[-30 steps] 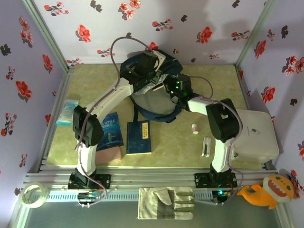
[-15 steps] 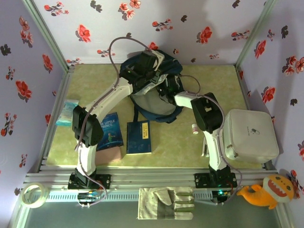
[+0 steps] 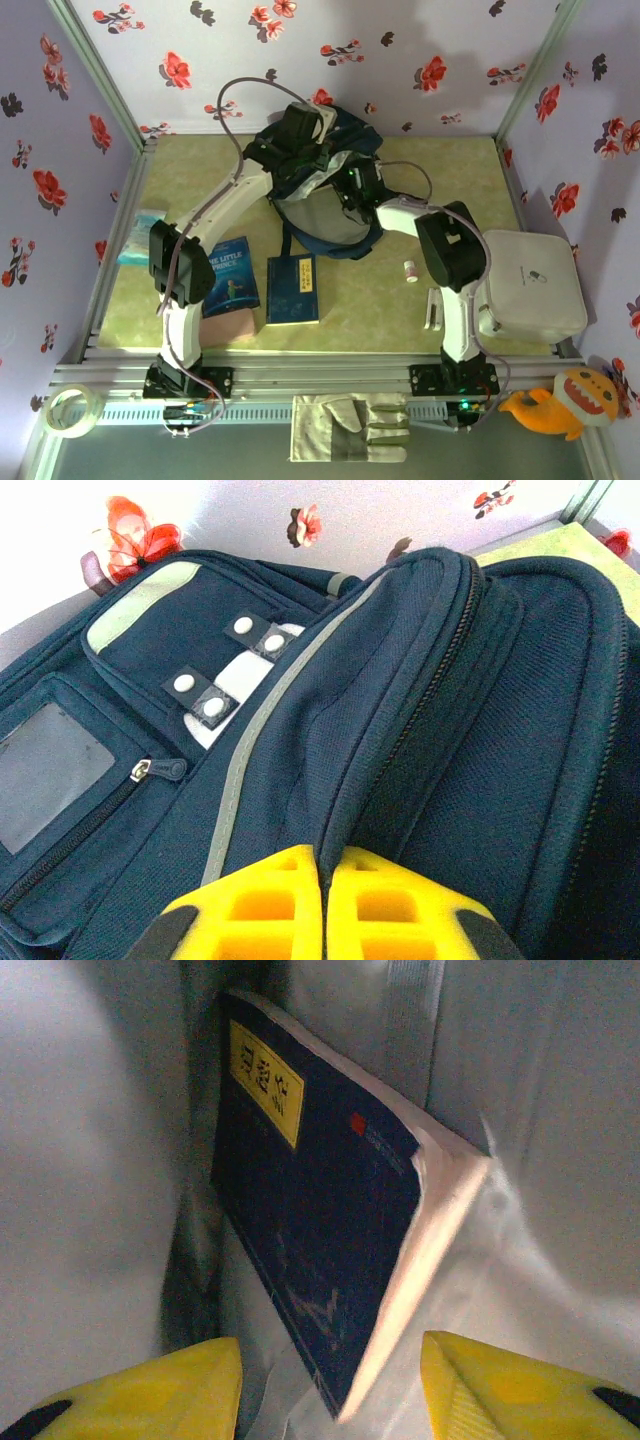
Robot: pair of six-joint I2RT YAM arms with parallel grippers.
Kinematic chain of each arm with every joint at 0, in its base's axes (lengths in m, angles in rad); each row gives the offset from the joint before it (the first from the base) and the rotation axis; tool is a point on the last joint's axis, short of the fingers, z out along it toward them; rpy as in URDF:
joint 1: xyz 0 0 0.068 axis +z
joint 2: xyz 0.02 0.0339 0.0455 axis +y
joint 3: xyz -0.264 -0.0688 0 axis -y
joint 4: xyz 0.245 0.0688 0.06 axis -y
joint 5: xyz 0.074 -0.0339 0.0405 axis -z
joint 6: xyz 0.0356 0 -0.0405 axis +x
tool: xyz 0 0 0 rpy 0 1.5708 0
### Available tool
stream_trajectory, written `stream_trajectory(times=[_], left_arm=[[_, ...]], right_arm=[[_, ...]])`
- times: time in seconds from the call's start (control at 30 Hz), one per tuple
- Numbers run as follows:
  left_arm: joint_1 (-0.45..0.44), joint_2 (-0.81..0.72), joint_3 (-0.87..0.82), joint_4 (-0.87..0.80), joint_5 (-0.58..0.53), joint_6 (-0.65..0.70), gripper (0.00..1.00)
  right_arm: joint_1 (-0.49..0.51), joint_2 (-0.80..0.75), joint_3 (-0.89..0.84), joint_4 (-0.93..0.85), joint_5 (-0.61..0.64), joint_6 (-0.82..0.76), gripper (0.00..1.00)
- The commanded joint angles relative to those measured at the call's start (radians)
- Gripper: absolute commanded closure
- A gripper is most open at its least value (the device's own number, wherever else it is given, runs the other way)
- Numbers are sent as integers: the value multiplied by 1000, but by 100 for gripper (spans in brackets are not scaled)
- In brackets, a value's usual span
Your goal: Pack books, pencil case, and school supplies into a backpack
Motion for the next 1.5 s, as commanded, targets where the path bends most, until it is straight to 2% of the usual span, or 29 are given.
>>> stream_trajectory(times=[0.0, 0.1, 0.23, 0.43, 0.57, 0.73, 0.83, 1.0, 1.27, 1.47], left_arm=[[27, -50, 0, 136, 0, -54, 100], [34, -49, -28, 150, 12, -66, 100], [38, -39, -61, 141, 38, -77, 100], [58, -44, -132, 107, 77, -101, 90], [67, -54, -182, 73, 174, -114, 64], [71, -76, -253, 19, 220, -149, 34], [80, -129, -326, 14, 220, -192, 21], [114, -252, -502, 16, 208, -278, 2], [166, -412, -761, -3, 195, -399, 0], [163, -445, -911, 10, 256, -498, 2]], right_arm=[[7, -117, -125, 60, 6, 5, 50], [5, -210, -248, 70, 31, 15, 50], [0, -349, -368, 26, 136, -14, 50], [-37, -572, -507, -144, 306, -27, 48], [-59, -705, -545, -271, 405, -87, 43], [-75, -798, -495, -404, 420, -234, 37], [-75, -798, -405, -520, 400, -325, 34], [-60, -736, -293, -600, 267, -429, 30], [96, -564, -142, -671, 141, -557, 30], [230, -411, -57, -766, 97, -636, 36]])
